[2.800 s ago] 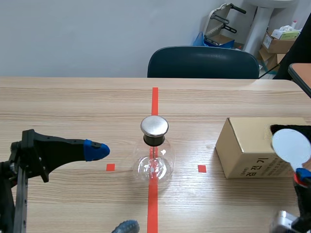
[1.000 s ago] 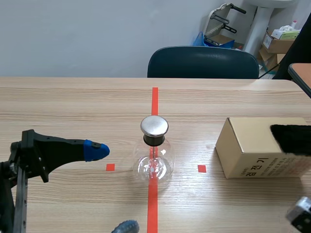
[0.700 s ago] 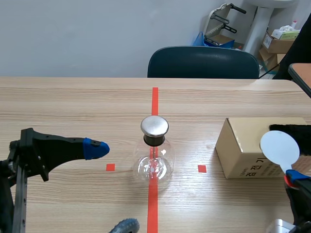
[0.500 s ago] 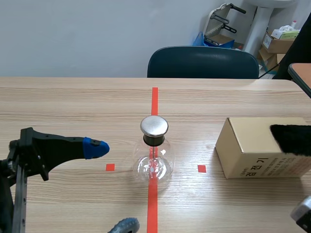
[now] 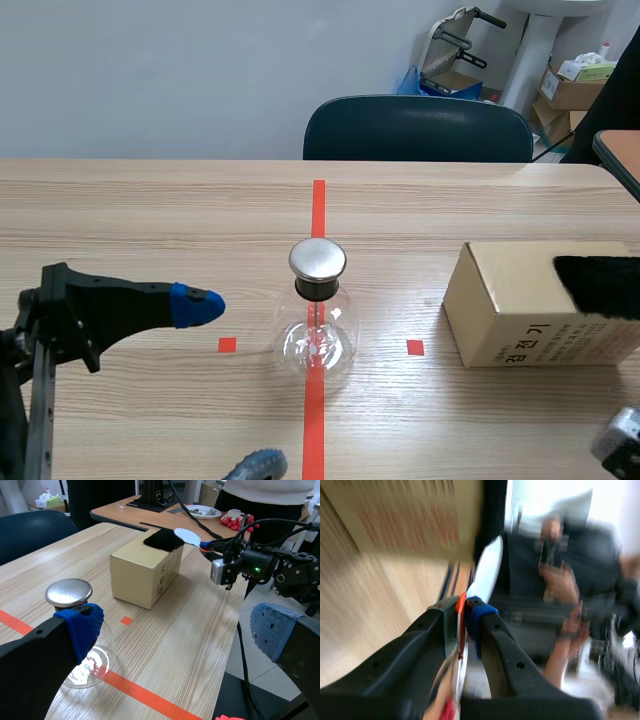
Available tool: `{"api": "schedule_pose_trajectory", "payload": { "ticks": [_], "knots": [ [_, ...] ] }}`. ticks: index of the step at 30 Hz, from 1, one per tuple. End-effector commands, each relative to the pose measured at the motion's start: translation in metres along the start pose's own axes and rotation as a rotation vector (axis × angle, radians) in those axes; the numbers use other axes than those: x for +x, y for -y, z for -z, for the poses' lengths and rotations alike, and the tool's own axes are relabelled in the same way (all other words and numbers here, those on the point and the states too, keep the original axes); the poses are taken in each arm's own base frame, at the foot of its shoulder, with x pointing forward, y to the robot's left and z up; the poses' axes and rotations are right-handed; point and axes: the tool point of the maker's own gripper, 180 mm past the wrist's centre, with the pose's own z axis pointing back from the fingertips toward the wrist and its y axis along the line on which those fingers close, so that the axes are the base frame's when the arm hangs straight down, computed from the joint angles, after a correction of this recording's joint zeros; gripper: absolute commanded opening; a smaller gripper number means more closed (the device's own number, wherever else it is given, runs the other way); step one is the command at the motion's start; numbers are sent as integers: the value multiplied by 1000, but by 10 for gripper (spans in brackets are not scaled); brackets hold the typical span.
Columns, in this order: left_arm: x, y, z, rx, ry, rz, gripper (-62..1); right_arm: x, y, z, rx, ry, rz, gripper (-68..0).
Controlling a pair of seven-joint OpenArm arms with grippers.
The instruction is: Do the electroscope experiment
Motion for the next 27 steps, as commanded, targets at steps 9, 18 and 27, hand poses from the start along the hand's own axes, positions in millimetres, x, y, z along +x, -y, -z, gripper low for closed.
{"api": "schedule_pose_trajectory", "payload": {
  "ticks": [9,18,27],
  "knots": [
    [11,4,4,-8,43,-8,14,-20,12,1,-57,-123,-13,-665],
    [12,4,4,-8,45,-8,14,23,12,2,-56,119,-22,-665],
    [12,4,4,-7,45,-8,14,20,10,2,-48,101,-33,-665]
  ]
}}
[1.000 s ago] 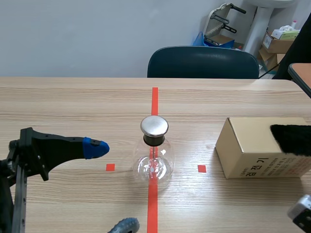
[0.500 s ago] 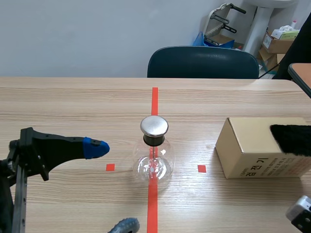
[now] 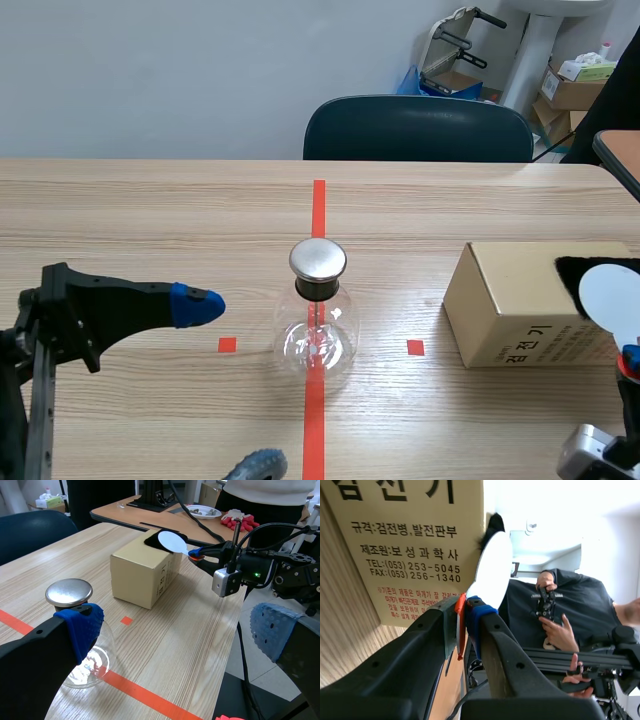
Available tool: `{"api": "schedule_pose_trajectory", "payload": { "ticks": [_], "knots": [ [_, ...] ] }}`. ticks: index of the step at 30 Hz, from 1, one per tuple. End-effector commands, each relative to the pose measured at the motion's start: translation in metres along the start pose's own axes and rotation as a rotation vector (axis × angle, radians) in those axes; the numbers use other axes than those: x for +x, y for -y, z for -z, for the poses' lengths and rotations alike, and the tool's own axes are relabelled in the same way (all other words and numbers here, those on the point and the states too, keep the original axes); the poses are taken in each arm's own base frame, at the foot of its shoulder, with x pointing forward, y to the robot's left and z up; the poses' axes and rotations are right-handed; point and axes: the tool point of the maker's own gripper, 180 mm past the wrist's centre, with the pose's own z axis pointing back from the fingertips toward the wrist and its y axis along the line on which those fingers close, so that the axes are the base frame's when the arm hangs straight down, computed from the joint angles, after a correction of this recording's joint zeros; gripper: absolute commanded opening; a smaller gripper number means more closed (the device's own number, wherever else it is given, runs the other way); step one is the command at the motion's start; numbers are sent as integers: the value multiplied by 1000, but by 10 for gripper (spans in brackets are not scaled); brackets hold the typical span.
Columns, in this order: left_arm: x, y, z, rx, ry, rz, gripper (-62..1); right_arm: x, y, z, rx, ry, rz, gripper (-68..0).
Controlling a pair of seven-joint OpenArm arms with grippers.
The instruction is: Do the electroscope experiment
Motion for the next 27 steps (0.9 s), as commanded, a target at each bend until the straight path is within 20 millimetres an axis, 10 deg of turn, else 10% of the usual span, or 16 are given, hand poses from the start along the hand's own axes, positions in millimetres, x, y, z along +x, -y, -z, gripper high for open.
{"api": "schedule_pose_trajectory", "payload": {
  "ticks": [1,9,16,27],
  "knots": [
    [12,4,4,-7,45,-7,14,-3,12,2,-47,-2,-44,-665],
    [14,0,4,8,53,7,14,-7,14,2,-54,-21,-40,-665],
    [14,0,4,8,53,9,-270,-20,48,13,-144,-73,-85,-665],
    [15,-18,8,40,45,81,-393,-4,120,42,-332,-97,-61,-665]
  ]
}}
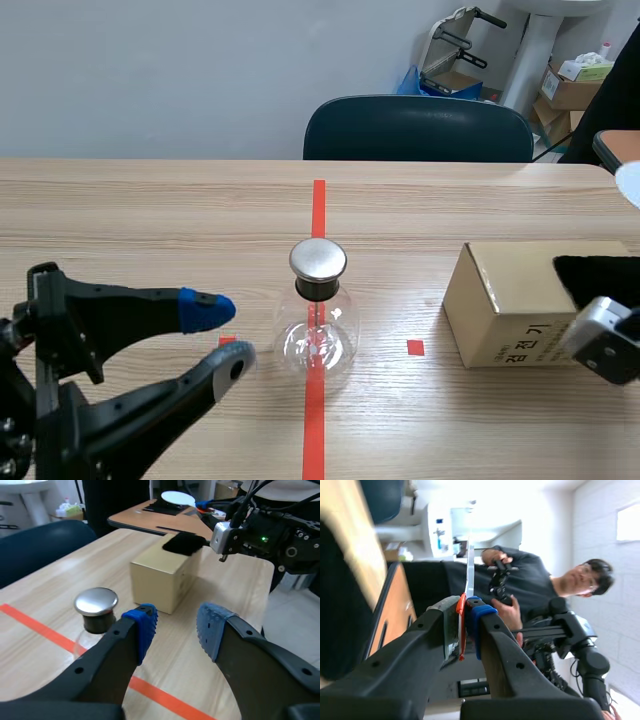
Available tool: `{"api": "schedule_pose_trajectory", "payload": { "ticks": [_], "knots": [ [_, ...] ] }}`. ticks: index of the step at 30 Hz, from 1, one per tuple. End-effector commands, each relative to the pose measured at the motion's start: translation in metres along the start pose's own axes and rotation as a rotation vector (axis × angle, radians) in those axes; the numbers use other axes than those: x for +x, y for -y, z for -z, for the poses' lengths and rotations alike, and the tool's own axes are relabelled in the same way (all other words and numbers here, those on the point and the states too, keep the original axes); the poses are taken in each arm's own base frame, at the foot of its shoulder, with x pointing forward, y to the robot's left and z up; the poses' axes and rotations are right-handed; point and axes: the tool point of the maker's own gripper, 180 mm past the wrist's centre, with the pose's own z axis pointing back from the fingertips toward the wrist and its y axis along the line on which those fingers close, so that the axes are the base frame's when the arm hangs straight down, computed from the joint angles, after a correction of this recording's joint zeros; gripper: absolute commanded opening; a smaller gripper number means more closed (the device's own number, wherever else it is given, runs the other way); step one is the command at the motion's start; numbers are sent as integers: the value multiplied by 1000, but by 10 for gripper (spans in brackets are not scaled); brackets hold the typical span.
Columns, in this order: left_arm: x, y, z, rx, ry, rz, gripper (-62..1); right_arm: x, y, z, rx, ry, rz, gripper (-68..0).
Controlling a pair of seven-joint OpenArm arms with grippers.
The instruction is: Do the electroscope experiment
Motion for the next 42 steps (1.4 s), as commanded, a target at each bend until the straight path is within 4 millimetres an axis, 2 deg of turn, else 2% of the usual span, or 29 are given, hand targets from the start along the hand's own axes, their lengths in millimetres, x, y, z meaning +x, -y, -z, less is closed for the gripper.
{"api": "schedule_pose_trajectory", "payload": {
  "ticks": [1,5,9,16,23,30,36,42],
  "knots": [
    [6,-2,2,0,27,3,-393,2,16,8,-54,9,-12,-665],
    [-8,-11,7,28,-16,18,-393,22,36,22,-112,24,15,-665],
    [-30,-23,12,65,-82,22,-393,48,45,27,-134,54,28,-665],
    [-42,-40,16,99,-100,43,-393,92,38,25,-110,115,38,-665],
    [-59,-35,26,65,-145,37,-393,124,27,22,-51,147,48,-665],
    [-72,-37,37,68,-164,32,-408,136,20,16,-11,152,39,-665],
    [-88,-43,44,79,-202,43,-408,135,10,14,25,132,14,-665],
    [-106,-54,43,125,-235,3,-409,131,4,19,27,123,-4,-665]
  ]
}}
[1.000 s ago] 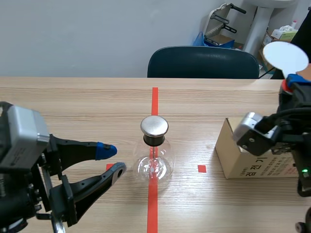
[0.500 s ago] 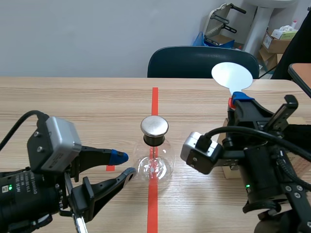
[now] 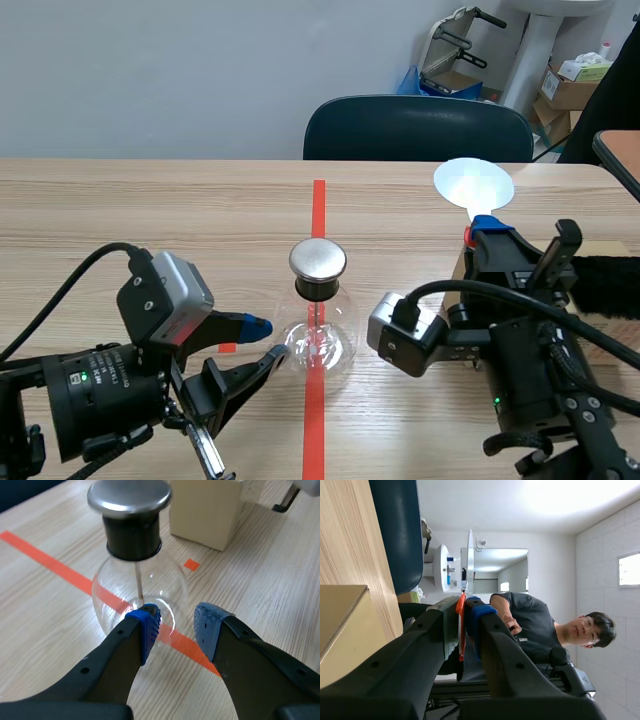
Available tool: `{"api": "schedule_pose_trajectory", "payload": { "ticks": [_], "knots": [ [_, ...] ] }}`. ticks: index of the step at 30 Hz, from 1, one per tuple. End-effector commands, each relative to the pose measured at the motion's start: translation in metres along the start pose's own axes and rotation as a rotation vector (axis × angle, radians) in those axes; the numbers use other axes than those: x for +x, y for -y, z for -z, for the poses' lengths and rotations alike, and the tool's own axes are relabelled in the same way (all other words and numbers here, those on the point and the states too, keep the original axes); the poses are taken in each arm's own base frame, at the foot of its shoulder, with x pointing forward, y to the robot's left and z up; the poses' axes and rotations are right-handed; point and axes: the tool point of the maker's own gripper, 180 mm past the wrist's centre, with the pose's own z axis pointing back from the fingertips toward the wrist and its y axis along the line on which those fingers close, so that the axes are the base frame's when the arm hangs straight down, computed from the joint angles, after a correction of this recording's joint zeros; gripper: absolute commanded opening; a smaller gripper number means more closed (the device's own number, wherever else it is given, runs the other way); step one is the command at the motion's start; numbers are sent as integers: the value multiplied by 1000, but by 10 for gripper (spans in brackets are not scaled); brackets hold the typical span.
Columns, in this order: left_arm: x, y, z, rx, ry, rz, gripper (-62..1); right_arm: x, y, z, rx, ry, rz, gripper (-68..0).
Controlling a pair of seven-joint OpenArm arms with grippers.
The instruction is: Do the electroscope experiment
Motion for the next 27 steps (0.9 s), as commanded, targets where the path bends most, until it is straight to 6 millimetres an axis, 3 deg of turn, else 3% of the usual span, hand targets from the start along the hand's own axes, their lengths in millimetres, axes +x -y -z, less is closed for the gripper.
{"api": "schedule_pose_trajectory", "payload": {
  "ticks": [1,9,27],
  "knots": [
    [5,-1,2,3,22,-3,-409,-6,8,9,-37,-2,-20,-665],
    [-8,-6,7,25,1,-18,-409,-7,-1,12,-21,7,-26,-665],
    [-6,-7,14,69,16,-15,-409,-5,-3,10,-9,17,-7,-665]
  ]
}}
